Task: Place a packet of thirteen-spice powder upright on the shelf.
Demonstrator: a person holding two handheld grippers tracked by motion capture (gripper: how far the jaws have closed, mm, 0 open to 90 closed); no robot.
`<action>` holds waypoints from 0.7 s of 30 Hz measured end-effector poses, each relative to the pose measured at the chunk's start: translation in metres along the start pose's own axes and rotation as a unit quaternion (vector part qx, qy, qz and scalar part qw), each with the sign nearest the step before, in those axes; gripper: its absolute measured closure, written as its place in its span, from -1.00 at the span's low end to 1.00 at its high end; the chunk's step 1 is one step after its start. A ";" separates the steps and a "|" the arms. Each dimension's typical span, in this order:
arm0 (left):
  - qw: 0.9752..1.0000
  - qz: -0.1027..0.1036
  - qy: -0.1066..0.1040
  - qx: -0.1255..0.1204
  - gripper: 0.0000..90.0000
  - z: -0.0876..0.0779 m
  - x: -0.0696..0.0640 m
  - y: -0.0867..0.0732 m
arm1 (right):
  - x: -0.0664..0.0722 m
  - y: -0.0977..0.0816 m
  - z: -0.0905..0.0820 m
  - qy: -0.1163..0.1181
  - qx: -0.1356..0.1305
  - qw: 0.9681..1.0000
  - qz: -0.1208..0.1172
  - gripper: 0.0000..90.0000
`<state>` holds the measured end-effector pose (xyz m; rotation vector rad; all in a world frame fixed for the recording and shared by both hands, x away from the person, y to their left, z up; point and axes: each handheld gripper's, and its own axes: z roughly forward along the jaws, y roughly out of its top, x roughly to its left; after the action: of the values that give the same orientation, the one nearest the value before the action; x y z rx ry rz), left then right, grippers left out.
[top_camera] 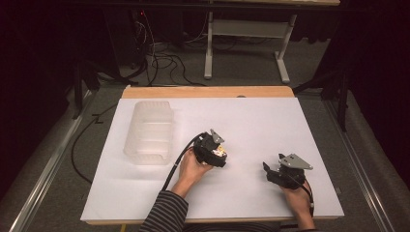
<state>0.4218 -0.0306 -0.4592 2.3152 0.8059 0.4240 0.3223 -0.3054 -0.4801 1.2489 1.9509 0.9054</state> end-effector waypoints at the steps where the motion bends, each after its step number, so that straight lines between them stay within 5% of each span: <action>1: 1.000 0.008 0.005 -0.001 -0.59 0.000 -0.001 0.000 | 0.000 0.000 0.000 0.000 0.000 1.000 0.000 -0.32; 2: 0.999 0.027 0.020 0.002 -0.57 0.000 -0.006 0.000 | 0.000 0.000 0.000 0.000 -0.001 1.000 0.000 -0.32; 5: 0.999 0.035 0.020 0.000 -0.54 0.000 -0.008 0.001 | 0.000 0.000 0.000 0.001 -0.001 1.000 0.000 -0.32; 21: 1.000 0.006 0.021 0.018 -0.34 0.005 0.001 -0.002 | 0.000 0.000 0.000 0.000 -0.003 1.000 -0.004 -0.32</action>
<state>0.4246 -0.0312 -0.4638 2.3530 0.8257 0.4684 0.3222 -0.3054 -0.4802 1.2384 1.9502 0.9059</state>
